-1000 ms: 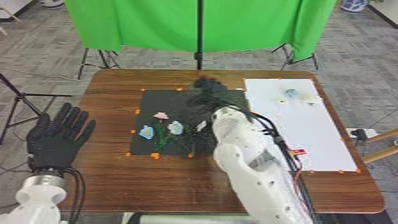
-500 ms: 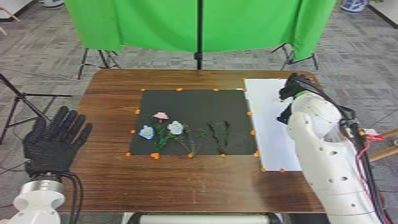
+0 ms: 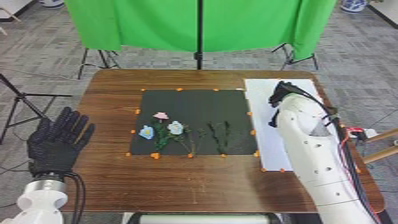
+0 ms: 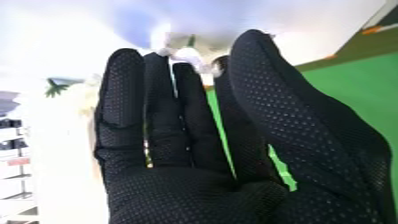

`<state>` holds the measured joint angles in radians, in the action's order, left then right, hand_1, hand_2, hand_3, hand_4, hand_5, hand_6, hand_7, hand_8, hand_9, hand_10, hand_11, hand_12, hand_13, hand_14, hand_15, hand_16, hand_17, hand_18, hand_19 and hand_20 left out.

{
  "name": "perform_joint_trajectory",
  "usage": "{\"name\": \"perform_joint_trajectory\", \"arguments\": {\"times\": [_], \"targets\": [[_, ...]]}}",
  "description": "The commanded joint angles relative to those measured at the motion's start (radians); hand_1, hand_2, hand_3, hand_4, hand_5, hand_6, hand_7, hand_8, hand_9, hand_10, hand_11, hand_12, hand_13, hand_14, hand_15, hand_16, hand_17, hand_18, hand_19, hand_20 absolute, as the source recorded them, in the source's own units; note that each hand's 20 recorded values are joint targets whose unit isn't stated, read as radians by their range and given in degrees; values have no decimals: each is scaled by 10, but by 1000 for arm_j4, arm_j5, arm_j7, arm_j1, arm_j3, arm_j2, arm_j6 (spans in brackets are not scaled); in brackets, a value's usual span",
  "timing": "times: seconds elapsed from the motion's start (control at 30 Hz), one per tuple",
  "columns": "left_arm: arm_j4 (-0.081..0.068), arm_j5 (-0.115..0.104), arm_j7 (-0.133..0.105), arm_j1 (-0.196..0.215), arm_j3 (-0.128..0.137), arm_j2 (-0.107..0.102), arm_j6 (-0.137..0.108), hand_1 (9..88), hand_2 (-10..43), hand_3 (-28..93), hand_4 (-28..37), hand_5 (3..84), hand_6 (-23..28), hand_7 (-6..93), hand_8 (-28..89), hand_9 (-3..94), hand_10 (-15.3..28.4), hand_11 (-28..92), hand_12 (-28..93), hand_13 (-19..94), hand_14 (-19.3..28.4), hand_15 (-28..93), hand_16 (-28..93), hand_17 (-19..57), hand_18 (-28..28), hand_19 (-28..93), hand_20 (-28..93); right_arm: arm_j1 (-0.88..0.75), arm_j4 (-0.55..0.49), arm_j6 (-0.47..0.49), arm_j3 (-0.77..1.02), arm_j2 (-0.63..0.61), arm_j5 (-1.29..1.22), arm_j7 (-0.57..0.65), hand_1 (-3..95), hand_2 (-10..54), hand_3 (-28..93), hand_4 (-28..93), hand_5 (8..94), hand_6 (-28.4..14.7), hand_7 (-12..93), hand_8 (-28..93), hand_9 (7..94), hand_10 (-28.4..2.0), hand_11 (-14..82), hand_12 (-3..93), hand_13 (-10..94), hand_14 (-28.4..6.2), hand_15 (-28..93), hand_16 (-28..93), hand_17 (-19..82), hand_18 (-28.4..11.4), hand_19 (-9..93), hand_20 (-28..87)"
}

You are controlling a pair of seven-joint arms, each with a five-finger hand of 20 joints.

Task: Arrange flowers

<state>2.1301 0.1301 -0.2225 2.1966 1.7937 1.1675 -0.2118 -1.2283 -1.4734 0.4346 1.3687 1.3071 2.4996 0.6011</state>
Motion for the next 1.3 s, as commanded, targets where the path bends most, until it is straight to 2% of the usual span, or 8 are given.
{"name": "perform_joint_trajectory", "arguments": {"times": [0.03, 0.13, 0.23, 0.57, 0.87, 0.93, 1.03, 1.3], "targets": [[10, -38, 2, 20, 2, 11, -57, 297, 144, 726, -263, 460, 92, 135, -81, 417, 150, 242, 146, 324, 152, 424, -33, -41, 148, 337, 197, -53, 41, -201, -33, -9, 26, 36, 620, -95, 723, -283, 582, -37, 206, -128, 565, -168, 239, 234, 509, -117, 462, 270, 296, -219, 806, 342], [23, -56, -5, 15, -2, 11, -117, 297, 148, 729, -264, 465, 93, 141, -82, 422, 149, 248, 146, 326, 153, 431, -34, -41, 148, 339, 198, -73, 36, -240, -29, -13, 23, 2, 664, -95, 670, -283, 671, -28, 300, 16, 731, -124, 182, 455, 622, -81, 485, 384, 327, -209, 817, 365], [23, -54, 0, 21, 3, 14, -104, 297, 152, 732, -266, 476, 94, 152, -86, 430, 150, 256, 145, 332, 155, 444, -36, -40, 149, 349, 201, -85, 9, -302, -42, -25, 22, -15, 672, -95, 666, -283, 704, -19, 341, 37, 775, -114, 202, 497, 663, -78, 482, 410, 336, -212, 815, 374], [23, -42, 2, 29, 20, 14, -87, 296, 156, 736, -272, 478, 94, 156, -91, 432, 151, 262, 141, 333, 157, 453, -45, -39, 148, 353, 199, -86, -254, -304, -189, -74, -220, -78, 676, -95, 676, -283, 708, -19, 357, 57, 782, -116, 202, 520, 670, -78, 475, 434, 339, -210, 811, 391], [5, -39, 29, 1, 8, 4, -98, 296, 159, 734, -274, 474, 93, 152, -90, 431, 151, 262, 140, 333, 157, 453, -47, -39, 148, 354, 197, -104, -282, -205, -343, 5, -205, -81, 679, -95, 678, -283, 708, -23, 351, 60, 778, -120, 208, 522, 663, -83, 491, 429, 337, -216, 815, 400], [5, -40, 25, -2, 7, 1, -122, 295, 159, 735, -273, 474, 93, 152, -90, 431, 151, 262, 140, 333, 157, 453, -46, -40, 148, 354, 197, -98, -278, -188, -384, -6, -217, -84, 687, -95, 670, -283, 710, -24, 348, 60, 778, -121, 210, 523, 662, -85, 496, 430, 336, -218, 819, 402], [5, -32, 28, 1, 7, 1, -116, 295, 159, 736, -273, 475, 93, 151, -89, 431, 151, 262, 140, 333, 157, 454, -47, -40, 149, 356, 198, -90, -273, -182, -421, -14, -206, -95, 689, -95, 671, -283, 714, -24, 346, 63, 780, -122, 211, 524, 663, -87, 498, 430, 337, -218, 819, 403], [15, -58, 6, 11, -5, 2, -115, 292, 144, 746, -263, 476, 94, 143, -91, 432, 151, 262, 138, 332, 157, 453, -47, -41, 150, 355, 197, -123, -310, -175, -438, -9, -172, -117, 688, -95, 676, -283, 716, -26, 341, 66, 778, -124, 211, 525, 661, -89, 499, 429, 338, -220, 818, 404]]}}
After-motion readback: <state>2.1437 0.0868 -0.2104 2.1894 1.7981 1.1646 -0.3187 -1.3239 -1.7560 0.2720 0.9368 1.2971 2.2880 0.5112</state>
